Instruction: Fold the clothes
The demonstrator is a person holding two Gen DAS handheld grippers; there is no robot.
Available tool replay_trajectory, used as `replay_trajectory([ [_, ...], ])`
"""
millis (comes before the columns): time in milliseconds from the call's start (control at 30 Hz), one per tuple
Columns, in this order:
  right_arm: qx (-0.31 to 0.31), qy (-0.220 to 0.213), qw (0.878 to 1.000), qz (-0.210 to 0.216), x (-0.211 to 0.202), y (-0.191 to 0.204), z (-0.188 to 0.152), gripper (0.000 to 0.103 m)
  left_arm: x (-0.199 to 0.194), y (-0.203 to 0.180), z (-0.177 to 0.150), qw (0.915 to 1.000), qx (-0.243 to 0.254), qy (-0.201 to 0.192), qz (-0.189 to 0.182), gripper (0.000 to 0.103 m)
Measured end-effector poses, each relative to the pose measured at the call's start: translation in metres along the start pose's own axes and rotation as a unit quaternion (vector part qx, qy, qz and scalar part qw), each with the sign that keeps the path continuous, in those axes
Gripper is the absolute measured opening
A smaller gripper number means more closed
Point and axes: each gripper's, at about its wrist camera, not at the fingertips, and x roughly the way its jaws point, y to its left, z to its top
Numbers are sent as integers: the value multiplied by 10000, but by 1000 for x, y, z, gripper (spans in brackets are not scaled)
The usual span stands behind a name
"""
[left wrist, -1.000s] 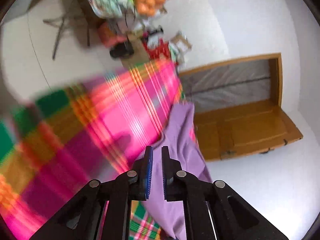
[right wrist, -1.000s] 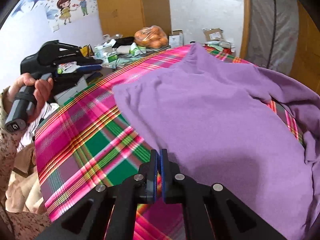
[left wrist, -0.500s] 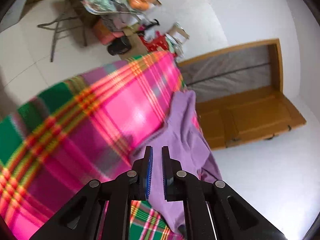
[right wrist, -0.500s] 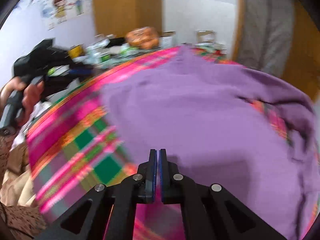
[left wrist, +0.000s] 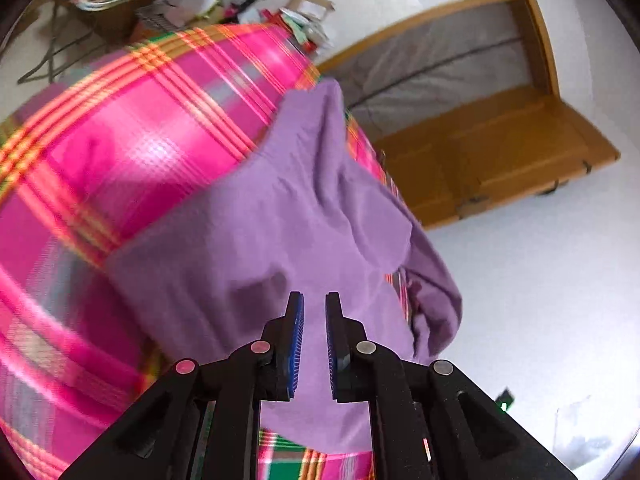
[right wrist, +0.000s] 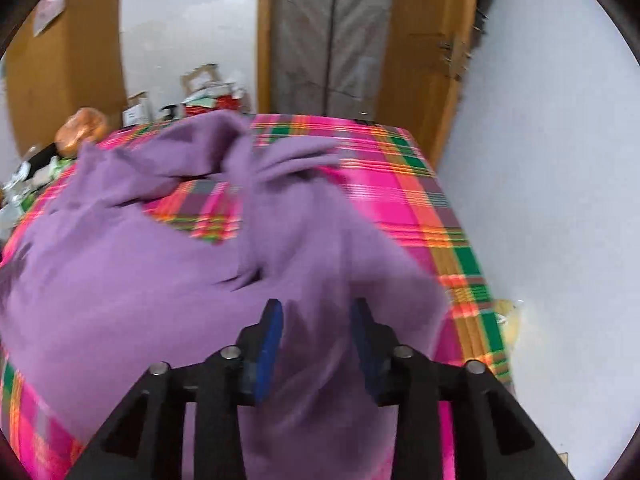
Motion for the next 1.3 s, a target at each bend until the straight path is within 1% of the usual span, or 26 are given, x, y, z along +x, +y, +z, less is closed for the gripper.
replay_trajectory([
  [67, 132, 57, 9997, 185, 9, -11, 8, 40, 11, -11, -3, 9998, 163, 114, 39, 13],
  [100, 225, 94, 9990, 365, 16, -17, 13, 44, 17, -16, -4, 9995, 254, 161, 68, 13],
  [200, 406, 230, 9960, 758, 36, -28, 27, 52, 33, -32, -5, 9980, 541, 292, 150, 21],
  [367, 632, 553, 9904, 1102, 68, -37, 40, 52, 54, -48, -10, 9953, 795, 494, 247, 21],
  [433, 690, 596, 9884, 1213, 72, -40, 42, 35, 62, -52, -12, 9942, 857, 566, 304, 21],
  [467, 650, 576, 9888, 1217, 73, -40, 42, 15, 64, -53, -13, 9939, 872, 594, 322, 21],
  [500, 613, 492, 9905, 1125, 71, -41, 42, 6, 67, -53, -15, 9935, 888, 622, 340, 21],
  [567, 643, 269, 9925, 1005, 64, -45, 43, 6, 72, -54, -18, 9924, 944, 670, 406, 21],
  [667, 889, -86, 9921, 880, 45, -61, 43, 5, 81, -60, -24, 9903, 1061, 757, 485, 21],
  [800, 1053, -431, 9924, 465, 21, -83, 39, 5, 94, -66, -31, 9878, 1169, 885, 531, 21],
  [933, 1434, -595, 9876, 215, 7, -113, 29, 5, 102, -64, -37, 9866, 1174, 973, 572, 21],
  [1100, 2063, -606, 9766, 25, 1, -154, 8, 5, 106, -63, -39, 9867, 1152, 980, 588, 21],
  [1200, 2456, -628, 9673, -9, -2, -175, -10, 5, 107, -63, -39, 9872, 1133, 965, 576, 22],
  [1300, 2661, -602, 9621, -41, -3, -189, -25, 5, 106, -62, -39, 9876, 1117, 951, 564, 24],
])
